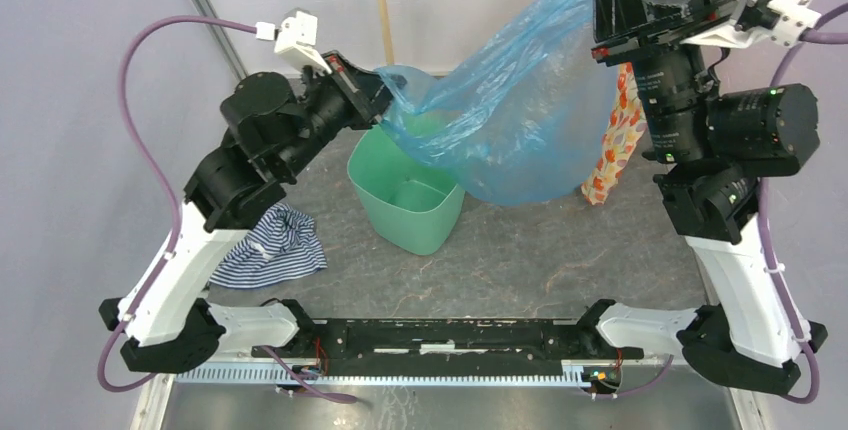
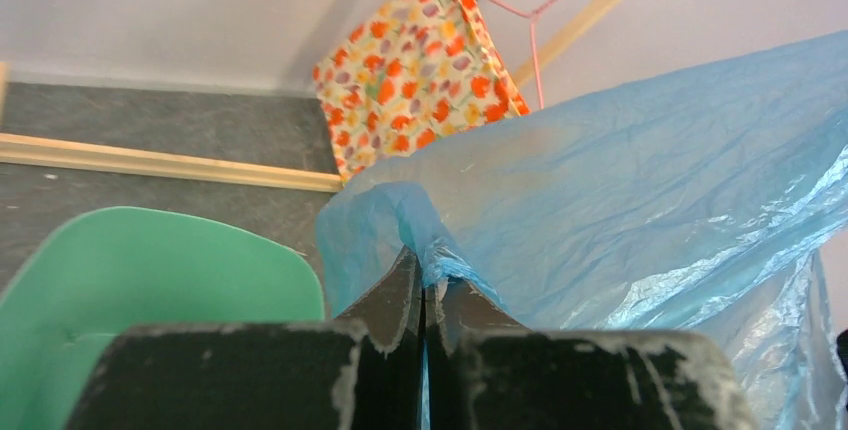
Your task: Put the trash bags into the trash bin
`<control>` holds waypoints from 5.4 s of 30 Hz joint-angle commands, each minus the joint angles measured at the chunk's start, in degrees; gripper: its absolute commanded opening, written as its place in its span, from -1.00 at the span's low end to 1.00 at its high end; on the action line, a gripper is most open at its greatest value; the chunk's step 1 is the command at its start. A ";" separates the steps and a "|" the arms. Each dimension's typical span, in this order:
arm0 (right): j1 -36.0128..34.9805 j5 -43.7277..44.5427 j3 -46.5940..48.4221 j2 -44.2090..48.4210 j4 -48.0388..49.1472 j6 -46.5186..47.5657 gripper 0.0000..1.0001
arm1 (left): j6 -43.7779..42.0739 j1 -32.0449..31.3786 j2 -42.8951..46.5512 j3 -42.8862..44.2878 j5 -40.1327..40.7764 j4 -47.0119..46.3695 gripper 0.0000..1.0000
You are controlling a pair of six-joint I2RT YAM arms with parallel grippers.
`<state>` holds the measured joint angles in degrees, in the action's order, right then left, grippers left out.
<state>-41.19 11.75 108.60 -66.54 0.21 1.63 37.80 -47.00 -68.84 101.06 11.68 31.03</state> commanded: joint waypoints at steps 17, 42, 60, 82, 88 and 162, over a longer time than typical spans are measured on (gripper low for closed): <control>-0.10 -8.39 1.88 -8.42 2.94 -11.32 -1.00 | -8.84 -0.02 8.49 3.42 18.31 13.94 -0.96; -0.07 -9.33 -6.06 -4.22 -2.68 -17.77 -1.00 | -5.66 -0.02 6.61 8.32 12.05 15.67 -0.96; -0.07 -11.56 -5.28 -10.47 -3.69 -14.13 -1.00 | -10.90 0.05 1.62 4.15 19.73 9.17 -0.96; -0.31 -19.92 0.61 -23.30 1.25 -24.82 -1.00 | -9.40 23.98 -0.28 -5.28 1.45 2.75 -0.96; -0.32 -20.96 -6.55 -17.09 -1.56 -26.67 -0.83 | -8.52 24.12 -1.29 -6.97 -4.57 1.25 -0.96; -14.96 -2.02 -40.54 5.27 -15.21 -14.93 0.56 | 3.55 26.04 -1.07 -20.47 -17.29 -8.97 -0.96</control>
<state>-51.99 9.15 68.97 -65.47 -18.13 -11.25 38.85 -21.23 -68.90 79.61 -4.62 24.69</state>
